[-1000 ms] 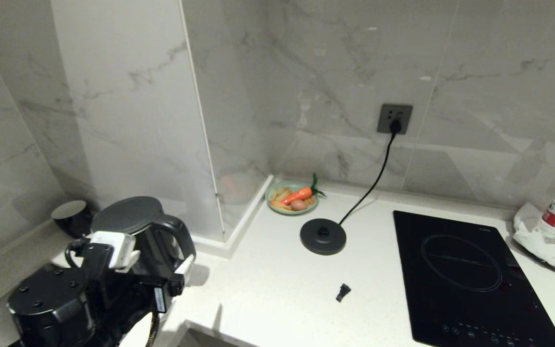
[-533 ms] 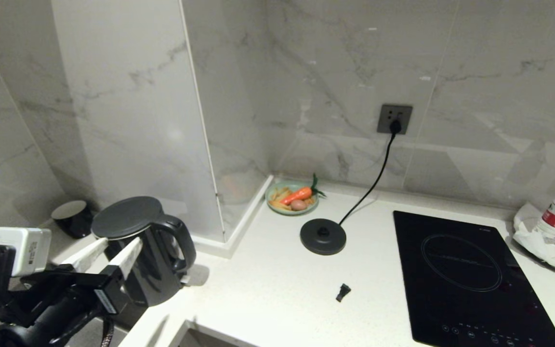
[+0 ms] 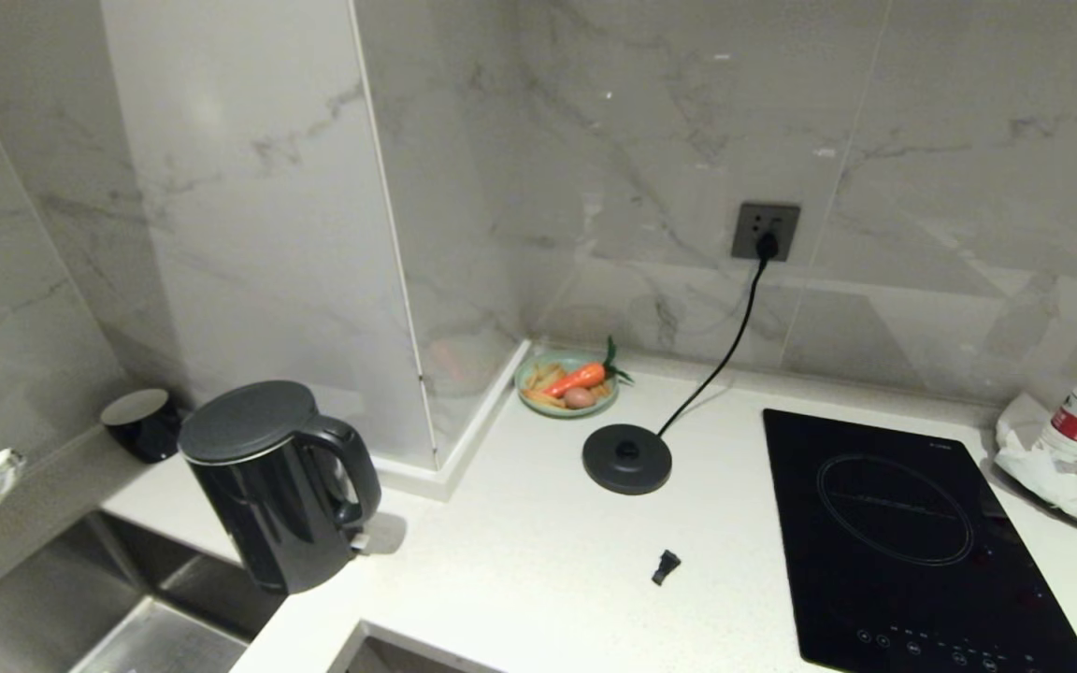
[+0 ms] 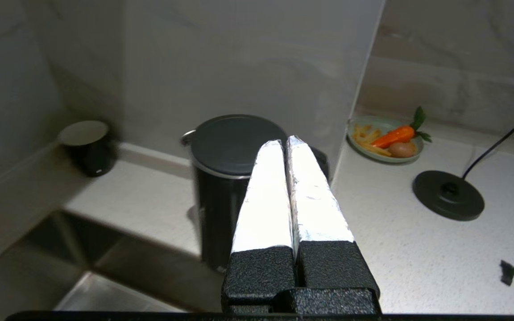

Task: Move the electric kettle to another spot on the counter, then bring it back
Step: Place it by the sink

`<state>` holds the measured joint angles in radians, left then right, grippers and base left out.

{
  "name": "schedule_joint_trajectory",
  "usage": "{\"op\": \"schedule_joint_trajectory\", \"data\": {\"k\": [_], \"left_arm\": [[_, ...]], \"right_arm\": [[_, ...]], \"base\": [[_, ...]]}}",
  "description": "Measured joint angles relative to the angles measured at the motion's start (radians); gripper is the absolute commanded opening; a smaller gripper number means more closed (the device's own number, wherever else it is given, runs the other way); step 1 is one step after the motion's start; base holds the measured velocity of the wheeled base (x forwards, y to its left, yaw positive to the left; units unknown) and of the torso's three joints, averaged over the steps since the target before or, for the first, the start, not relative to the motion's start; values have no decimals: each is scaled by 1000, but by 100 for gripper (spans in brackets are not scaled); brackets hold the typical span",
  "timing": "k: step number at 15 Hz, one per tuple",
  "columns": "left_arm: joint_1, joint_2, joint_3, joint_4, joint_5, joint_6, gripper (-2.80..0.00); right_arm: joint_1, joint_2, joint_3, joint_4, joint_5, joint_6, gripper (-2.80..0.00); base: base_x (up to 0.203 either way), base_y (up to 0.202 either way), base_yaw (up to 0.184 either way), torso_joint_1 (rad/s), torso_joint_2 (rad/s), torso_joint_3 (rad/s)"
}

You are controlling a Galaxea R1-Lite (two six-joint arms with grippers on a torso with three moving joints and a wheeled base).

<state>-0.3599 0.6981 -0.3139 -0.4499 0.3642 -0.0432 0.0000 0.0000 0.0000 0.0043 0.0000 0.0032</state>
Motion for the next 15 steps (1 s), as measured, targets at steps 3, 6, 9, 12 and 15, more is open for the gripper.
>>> {"op": "schedule_joint_trajectory", "data": {"k": [3,6,9,12,15], "left_arm": [[132,-176,-96,319,-12,2,-280],[172,-286,-130,395,-76,9,-280],[195,-371,-216,585,-115,29,-280],[233,-405,-249,648,-36,30,-280],[367,-445,-233,649,-138,59,-280]], "right_arm": [[0,0,0,0,0,0,-280],[0,0,0,0,0,0,-280],[0,0,0,0,0,0,-280],[0,0,0,0,0,0,-280],[0,0,0,0,0,0,-280]], "base": [[0,0,0,0,0,0],[0,0,0,0,0,0],[0,0,0,0,0,0],[0,0,0,0,0,0],[0,0,0,0,0,0]]}}
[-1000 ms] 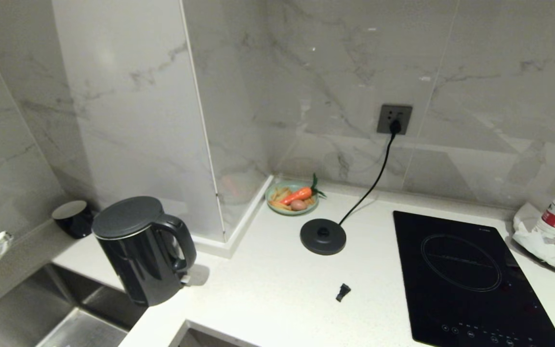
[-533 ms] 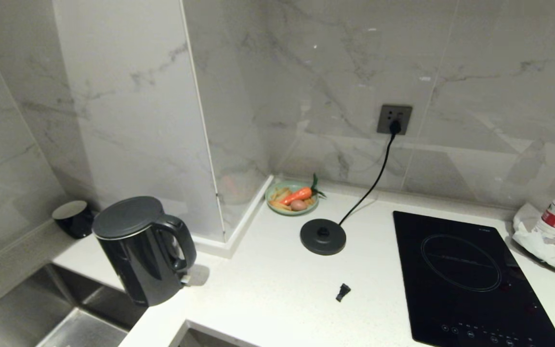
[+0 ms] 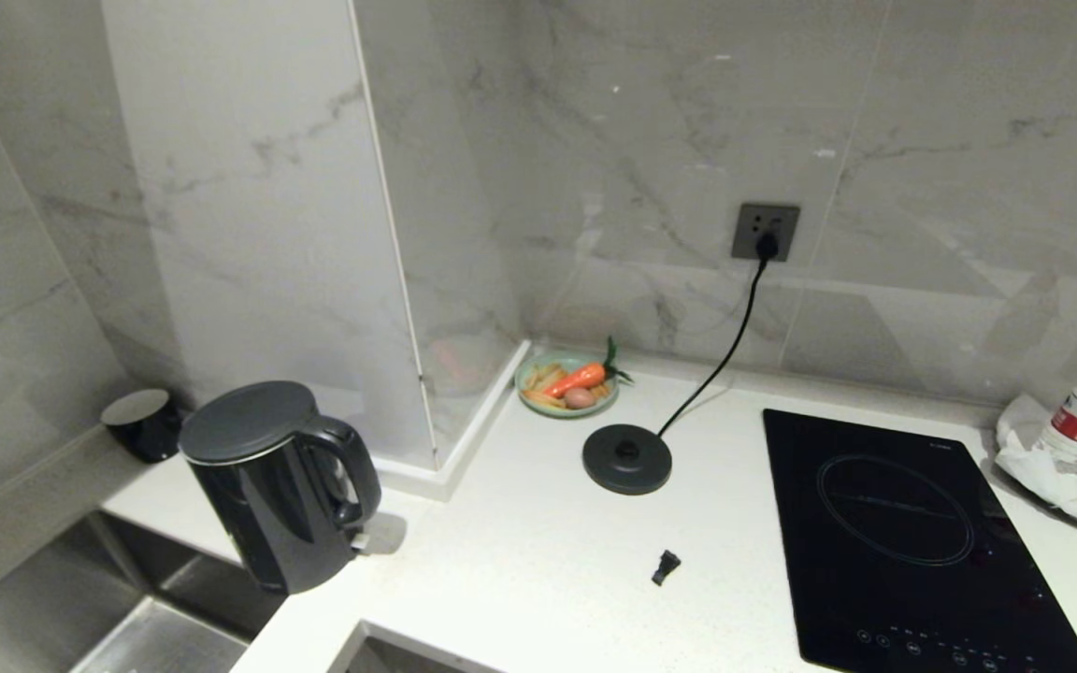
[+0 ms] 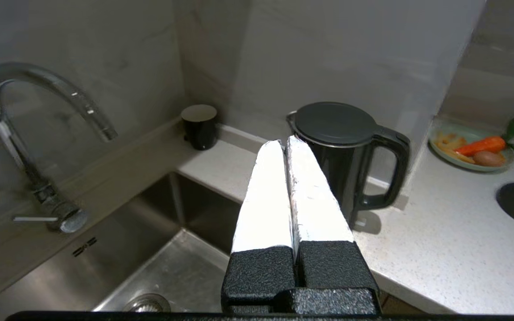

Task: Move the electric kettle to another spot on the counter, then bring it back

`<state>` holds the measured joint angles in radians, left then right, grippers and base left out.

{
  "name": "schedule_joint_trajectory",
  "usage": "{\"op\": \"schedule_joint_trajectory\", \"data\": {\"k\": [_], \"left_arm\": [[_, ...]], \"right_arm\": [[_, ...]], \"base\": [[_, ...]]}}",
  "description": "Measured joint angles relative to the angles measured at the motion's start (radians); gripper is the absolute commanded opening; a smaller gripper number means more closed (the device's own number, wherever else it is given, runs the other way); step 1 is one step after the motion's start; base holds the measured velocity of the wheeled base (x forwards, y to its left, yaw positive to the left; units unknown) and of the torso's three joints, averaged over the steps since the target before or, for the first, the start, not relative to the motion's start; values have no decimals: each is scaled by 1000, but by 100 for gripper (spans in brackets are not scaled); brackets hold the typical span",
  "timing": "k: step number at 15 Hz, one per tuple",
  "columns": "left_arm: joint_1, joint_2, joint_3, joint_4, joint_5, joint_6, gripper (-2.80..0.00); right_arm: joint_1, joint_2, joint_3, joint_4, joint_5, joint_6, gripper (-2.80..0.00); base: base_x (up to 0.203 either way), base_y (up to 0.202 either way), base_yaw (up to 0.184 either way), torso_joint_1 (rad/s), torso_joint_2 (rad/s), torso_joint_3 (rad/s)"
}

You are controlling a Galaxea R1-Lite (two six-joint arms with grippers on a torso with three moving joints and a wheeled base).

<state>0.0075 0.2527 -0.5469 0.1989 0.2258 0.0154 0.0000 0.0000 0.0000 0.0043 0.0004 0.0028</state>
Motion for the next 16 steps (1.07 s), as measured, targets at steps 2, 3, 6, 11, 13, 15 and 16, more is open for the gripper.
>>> {"op": "schedule_joint_trajectory", "data": {"k": [2,3,6,11,13,15,16], "left_arm": [[13,-73,53,7,-84,18,-280],[8,-127,101,14,-125,29,-280],[-5,-217,178,24,-165,34,-280],[-7,-250,254,19,-214,32,-280],[-6,-253,263,19,-211,30,-280],[-6,-253,280,18,-210,29,-280],[-7,-253,300,14,-209,28,-280]], "right_arm": [[0,0,0,0,0,0,-280],[0,0,0,0,0,0,-280],[0,0,0,0,0,0,-280],[0,0,0,0,0,0,-280],[0,0,0,0,0,0,-280],[0,0,0,0,0,0,-280],[0,0,0,0,0,1,-280]], "base": [[0,0,0,0,0,0],[0,0,0,0,0,0],[0,0,0,0,0,0],[0,0,0,0,0,0],[0,0,0,0,0,0],[0,0,0,0,0,0],[0,0,0,0,0,0]]}}
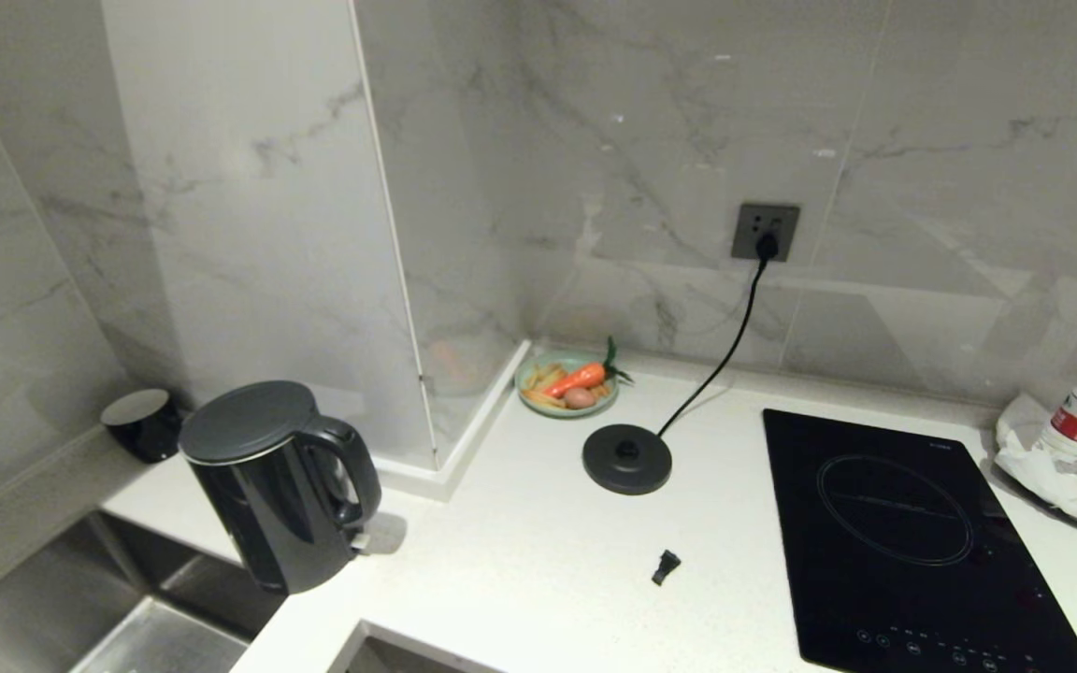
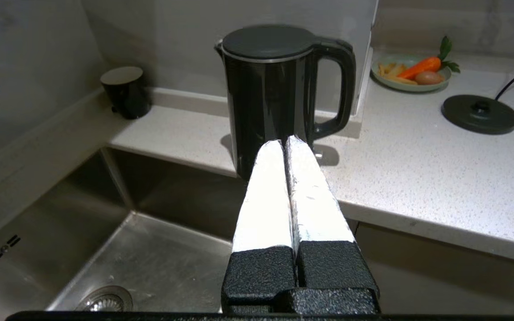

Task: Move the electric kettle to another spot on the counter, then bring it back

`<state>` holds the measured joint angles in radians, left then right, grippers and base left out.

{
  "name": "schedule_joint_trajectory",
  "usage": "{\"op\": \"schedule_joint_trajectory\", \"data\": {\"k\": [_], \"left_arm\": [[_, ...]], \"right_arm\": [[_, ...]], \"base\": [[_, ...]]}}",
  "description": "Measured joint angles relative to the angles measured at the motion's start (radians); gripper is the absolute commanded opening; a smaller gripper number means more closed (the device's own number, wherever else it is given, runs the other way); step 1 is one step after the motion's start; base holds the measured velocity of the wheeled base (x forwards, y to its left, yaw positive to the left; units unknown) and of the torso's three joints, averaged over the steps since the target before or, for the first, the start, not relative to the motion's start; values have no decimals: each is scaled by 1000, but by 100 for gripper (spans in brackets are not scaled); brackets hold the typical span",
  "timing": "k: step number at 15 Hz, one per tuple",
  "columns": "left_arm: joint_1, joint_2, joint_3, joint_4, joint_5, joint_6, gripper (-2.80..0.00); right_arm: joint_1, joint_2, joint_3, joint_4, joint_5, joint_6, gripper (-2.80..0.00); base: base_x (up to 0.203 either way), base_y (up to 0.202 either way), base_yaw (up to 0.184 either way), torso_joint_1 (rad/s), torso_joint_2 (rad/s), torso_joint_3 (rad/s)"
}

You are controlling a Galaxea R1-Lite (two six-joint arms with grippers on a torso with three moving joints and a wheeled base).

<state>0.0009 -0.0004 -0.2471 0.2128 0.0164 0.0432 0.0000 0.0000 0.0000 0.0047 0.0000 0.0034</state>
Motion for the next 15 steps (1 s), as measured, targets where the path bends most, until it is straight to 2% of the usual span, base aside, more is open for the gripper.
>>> {"op": "schedule_joint_trajectory", "data": {"k": [3,5,7,15], "left_arm": [[-1,0,49,-56,2,-15,-280],[-1,0,135,-68,-1,-15,-280],[-2,0,198,-146,-7,-36,-280],[-3,0,221,-161,-8,-36,-280]], "right_arm": [[0,0,0,0,0,0,-280],[0,0,0,0,0,-1,-280],[0,0,0,0,0,0,-280],[0,0,0,0,0,0,-280]], "base": [[0,0,0,0,0,0],[0,0,0,0,0,0],[0,0,0,0,0,0],[0,0,0,0,0,0]]}}
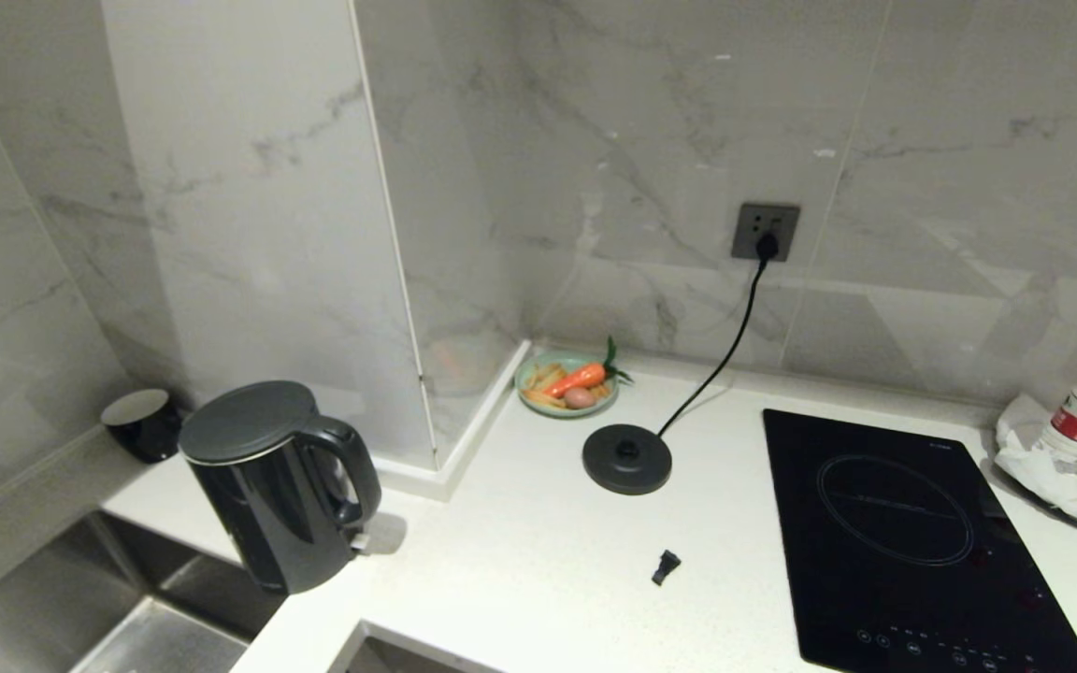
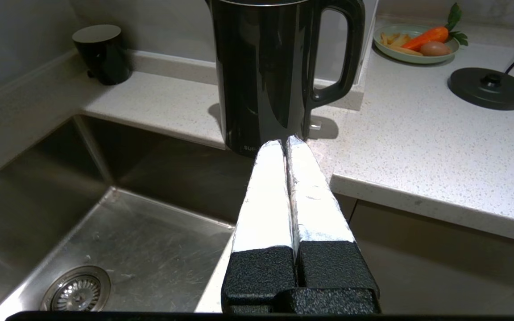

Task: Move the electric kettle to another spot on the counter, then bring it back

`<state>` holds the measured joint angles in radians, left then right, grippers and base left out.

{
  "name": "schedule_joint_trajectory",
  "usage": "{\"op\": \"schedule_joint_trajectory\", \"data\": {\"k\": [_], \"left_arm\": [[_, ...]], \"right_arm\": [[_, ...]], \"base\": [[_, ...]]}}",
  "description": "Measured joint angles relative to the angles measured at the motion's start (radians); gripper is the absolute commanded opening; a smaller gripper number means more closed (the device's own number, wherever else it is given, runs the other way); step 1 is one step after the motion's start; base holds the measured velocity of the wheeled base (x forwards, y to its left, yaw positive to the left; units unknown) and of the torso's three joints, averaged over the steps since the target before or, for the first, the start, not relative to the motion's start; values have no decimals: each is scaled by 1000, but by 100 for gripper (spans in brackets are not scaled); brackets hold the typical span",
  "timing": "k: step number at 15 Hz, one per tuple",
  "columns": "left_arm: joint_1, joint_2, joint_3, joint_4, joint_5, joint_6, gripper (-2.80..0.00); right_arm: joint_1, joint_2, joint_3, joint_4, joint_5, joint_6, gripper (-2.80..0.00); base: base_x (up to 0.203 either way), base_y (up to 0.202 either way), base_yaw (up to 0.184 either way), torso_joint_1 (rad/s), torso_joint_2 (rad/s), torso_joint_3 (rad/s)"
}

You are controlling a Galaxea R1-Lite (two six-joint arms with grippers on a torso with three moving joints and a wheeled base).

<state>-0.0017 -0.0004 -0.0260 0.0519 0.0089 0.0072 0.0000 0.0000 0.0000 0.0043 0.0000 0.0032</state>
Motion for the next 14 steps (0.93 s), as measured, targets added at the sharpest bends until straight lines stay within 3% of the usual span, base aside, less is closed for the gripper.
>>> {"op": "schedule_joint_trajectory", "data": {"k": [14], "left_arm": [[0,0,0,-2,0,-1,-280]], "right_arm": [[0,0,0,0,0,0,-280]], "base": [[0,0,0,0,0,0]]}}
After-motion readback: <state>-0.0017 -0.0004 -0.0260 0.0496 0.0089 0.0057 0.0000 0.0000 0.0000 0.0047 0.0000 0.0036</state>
